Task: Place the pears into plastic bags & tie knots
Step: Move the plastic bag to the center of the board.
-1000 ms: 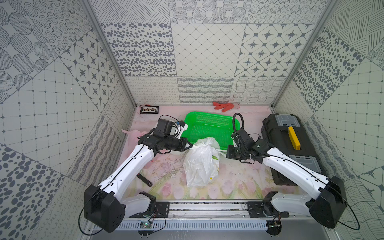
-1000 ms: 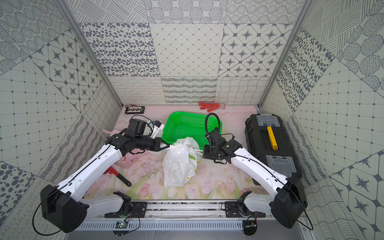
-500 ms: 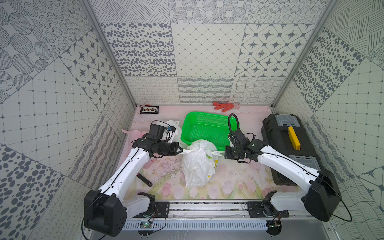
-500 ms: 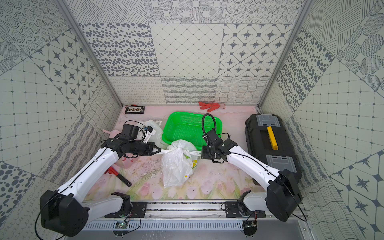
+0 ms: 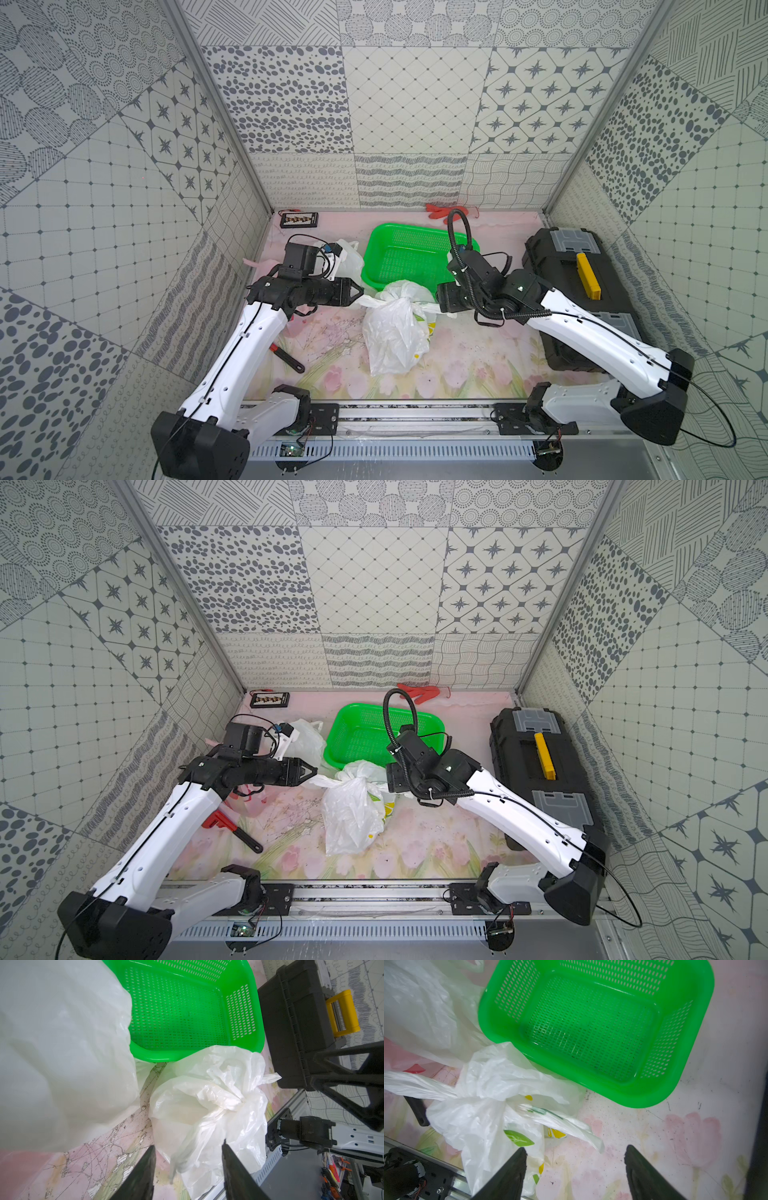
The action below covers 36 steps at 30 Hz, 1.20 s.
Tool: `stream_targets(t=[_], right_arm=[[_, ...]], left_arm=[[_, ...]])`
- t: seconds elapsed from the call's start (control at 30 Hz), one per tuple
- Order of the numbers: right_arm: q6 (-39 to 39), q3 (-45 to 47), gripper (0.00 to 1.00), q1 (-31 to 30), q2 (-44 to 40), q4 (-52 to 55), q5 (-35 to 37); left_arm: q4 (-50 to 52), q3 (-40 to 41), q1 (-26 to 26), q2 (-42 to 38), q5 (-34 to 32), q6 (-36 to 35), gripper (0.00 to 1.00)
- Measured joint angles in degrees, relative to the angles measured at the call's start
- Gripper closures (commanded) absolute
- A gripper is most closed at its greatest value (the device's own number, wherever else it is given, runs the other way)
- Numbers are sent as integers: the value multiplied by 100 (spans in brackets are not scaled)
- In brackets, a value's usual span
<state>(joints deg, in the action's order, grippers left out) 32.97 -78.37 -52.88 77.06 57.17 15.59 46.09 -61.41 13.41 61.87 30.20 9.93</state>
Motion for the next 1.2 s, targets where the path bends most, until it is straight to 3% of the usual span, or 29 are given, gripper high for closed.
stream_targets(t=[0.17,0.27,0.33,0.4,0.47,0.6,0.73,0.93,1.2], right_arm=[[177,-743,20,-636,1226,-129,90],[422,-776,25,-667,1801,-280,4],[553,-776,45,-660,2074,-361,-35],[636,-706,80,-649,2192,-516,-173],[643,-490,99,-619,2116,-748,-378],[579,249,100,-450,1423,-1025,-885],[614,896,100,11,114,-750,-1200],[704,1069,100,824,-1434,-74,-1355],[-190,568,100,2756,-1300,946,-1292]], left_arm=[[146,-186,0,-162,-205,0,47],[181,-175,0,-225,-273,4,47],[192,-162,0,-258,-297,9,47],[210,-151,0,-289,-310,17,47],[221,-146,0,-323,-319,20,47],[319,-221,0,-380,-374,2,46],[382,-343,-11,-448,-413,-39,45],[385,-365,-26,-411,-442,-61,45],[352,-363,-28,-225,-407,-52,46]])
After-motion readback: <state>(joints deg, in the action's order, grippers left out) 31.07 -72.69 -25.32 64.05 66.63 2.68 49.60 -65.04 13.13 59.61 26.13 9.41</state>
